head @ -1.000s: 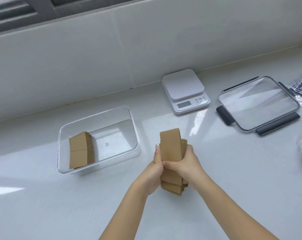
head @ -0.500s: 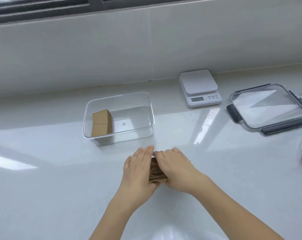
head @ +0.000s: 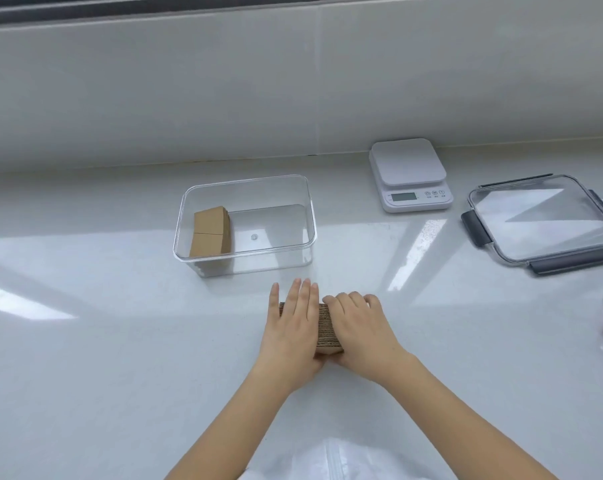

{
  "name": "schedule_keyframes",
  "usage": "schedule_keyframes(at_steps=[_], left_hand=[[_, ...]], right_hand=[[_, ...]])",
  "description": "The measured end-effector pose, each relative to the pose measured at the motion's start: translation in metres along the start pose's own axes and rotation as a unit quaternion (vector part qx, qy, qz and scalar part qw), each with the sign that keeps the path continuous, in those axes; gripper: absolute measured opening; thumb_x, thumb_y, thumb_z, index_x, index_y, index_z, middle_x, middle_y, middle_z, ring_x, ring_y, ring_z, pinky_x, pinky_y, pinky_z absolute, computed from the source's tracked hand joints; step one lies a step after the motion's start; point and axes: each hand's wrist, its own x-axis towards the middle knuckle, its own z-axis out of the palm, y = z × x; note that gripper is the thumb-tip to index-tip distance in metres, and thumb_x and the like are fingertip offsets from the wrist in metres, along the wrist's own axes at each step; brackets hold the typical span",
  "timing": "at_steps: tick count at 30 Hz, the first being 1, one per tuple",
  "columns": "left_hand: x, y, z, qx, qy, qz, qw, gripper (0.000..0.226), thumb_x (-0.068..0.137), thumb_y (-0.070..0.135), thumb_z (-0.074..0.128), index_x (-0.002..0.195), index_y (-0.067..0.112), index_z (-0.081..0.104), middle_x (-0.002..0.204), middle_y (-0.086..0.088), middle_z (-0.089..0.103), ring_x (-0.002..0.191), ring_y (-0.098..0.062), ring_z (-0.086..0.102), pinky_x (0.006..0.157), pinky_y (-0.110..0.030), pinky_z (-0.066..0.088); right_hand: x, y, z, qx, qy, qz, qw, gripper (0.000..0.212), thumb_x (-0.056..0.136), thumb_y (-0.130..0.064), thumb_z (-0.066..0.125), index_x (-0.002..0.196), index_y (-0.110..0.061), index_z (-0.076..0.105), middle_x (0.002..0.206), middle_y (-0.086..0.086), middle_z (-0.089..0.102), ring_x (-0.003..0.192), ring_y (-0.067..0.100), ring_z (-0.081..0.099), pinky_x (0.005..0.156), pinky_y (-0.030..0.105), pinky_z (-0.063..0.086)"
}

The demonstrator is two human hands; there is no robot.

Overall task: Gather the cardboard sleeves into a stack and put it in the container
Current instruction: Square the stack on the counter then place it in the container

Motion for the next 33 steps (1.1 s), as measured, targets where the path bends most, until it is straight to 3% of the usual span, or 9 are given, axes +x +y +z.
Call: schedule_keyframes(at_steps=[3, 6, 8, 12, 15, 18, 21, 27, 33], left_hand=[[-0.001, 0.006, 0.007, -0.030, 0.022, 0.021, 0.999, 0.098, 0.046, 0.040, 0.070, 0.130, -0.003, 0.044, 0.130, -0.017, 0.058, 0.123, -0.034, 0.053, 0.107, -0.056, 0.033], [-0.002, 0.005, 0.007, -0.051, 0.051, 0.036, 0.997, 0.063, 0.049, 0.036, 0.071, 0.101, 0.006, 0.052, 0.089, -0.006, 0.059, 0.082, -0.026, 0.060, 0.085, -0.042, 0.049], [-0.002, 0.002, 0.001, -0.051, 0.083, 0.038, 0.994, 0.049, 0.048, 0.035, 0.073, 0.085, 0.011, 0.051, 0.075, -0.002, 0.051, 0.068, -0.021, 0.051, 0.066, -0.033, 0.047], [-0.002, 0.000, 0.001, -0.078, 0.081, 0.019, 0.993, 0.050, 0.050, 0.039, 0.073, 0.086, 0.013, 0.049, 0.076, 0.000, 0.051, 0.068, -0.021, 0.049, 0.063, -0.032, 0.043], [0.000, 0.003, 0.003, -0.071, 0.043, 0.012, 0.997, 0.049, 0.046, 0.035, 0.071, 0.083, 0.013, 0.048, 0.076, -0.001, 0.049, 0.067, -0.021, 0.049, 0.062, -0.032, 0.041], [-0.003, -0.001, -0.002, -0.051, -0.009, 0.005, 0.999, 0.060, 0.061, 0.031, 0.062, 0.114, 0.006, 0.048, 0.105, -0.007, 0.053, 0.099, -0.029, 0.055, 0.095, -0.041, 0.038], [-0.015, -0.025, -0.012, -0.107, -0.036, -0.061, 0.992, 0.097, 0.076, 0.045, 0.056, 0.148, 0.009, 0.002, 0.157, -0.004, 0.013, 0.145, -0.023, 0.008, 0.111, -0.052, -0.015], [-0.024, -0.064, -0.060, -0.306, -0.008, -0.026, 0.951, 0.103, 0.073, 0.043, 0.067, 0.148, 0.028, -0.002, 0.152, 0.022, -0.003, 0.139, 0.004, -0.022, 0.115, -0.036, -0.018], [-0.008, -0.039, -0.095, -0.247, 0.032, 0.037, 0.968, 0.088, 0.073, 0.021, 0.052, 0.148, 0.020, 0.006, 0.157, 0.011, 0.010, 0.143, -0.002, -0.012, 0.115, -0.037, -0.017]], right_hand=[[-0.003, -0.008, 0.007, -0.008, 0.029, -0.004, 1.000, 0.069, 0.039, -0.041, 0.078, 0.098, -0.011, 0.057, 0.079, 0.000, 0.061, 0.072, 0.022, 0.061, 0.071, 0.039, 0.052], [-0.002, -0.006, 0.004, 0.016, 0.023, -0.020, 0.999, 0.055, 0.039, -0.037, 0.079, 0.083, -0.016, 0.055, 0.072, -0.004, 0.056, 0.062, 0.019, 0.054, 0.050, 0.029, 0.040], [0.000, -0.007, -0.002, 0.012, 0.030, -0.026, 0.999, 0.050, 0.037, -0.034, 0.078, 0.078, -0.018, 0.053, 0.070, -0.006, 0.054, 0.059, 0.017, 0.051, 0.049, 0.027, 0.033], [0.005, -0.012, -0.006, -0.008, 0.021, -0.015, 1.000, 0.054, 0.031, -0.031, 0.080, 0.075, -0.018, 0.052, 0.067, -0.005, 0.053, 0.057, 0.018, 0.051, 0.052, 0.029, 0.025], [0.005, -0.010, 0.005, 0.004, 0.003, -0.015, 1.000, 0.065, 0.028, -0.046, 0.082, 0.079, -0.018, 0.053, 0.070, -0.006, 0.056, 0.063, 0.018, 0.056, 0.058, 0.032, 0.043], [0.005, -0.010, 0.005, 0.037, 0.005, -0.022, 0.999, 0.063, 0.038, -0.057, 0.075, 0.083, -0.018, 0.054, 0.075, -0.006, 0.058, 0.070, 0.019, 0.060, 0.073, 0.039, 0.051], [0.003, -0.006, 0.003, 0.075, 0.025, -0.009, 0.997, 0.052, 0.055, -0.057, 0.065, 0.086, -0.018, 0.052, 0.078, -0.006, 0.057, 0.072, 0.020, 0.058, 0.070, 0.035, 0.044], [0.006, 0.004, -0.004, 0.325, 0.095, 0.022, 0.941, 0.062, 0.057, -0.056, 0.069, 0.101, -0.021, 0.042, 0.092, -0.010, 0.045, 0.087, 0.008, 0.041, 0.084, 0.025, 0.025], [0.011, -0.011, -0.005, 0.524, 0.103, 0.060, 0.844, 0.058, 0.064, -0.039, 0.081, 0.103, -0.022, 0.042, 0.104, -0.008, 0.052, 0.101, 0.012, 0.053, 0.083, 0.025, 0.046]])
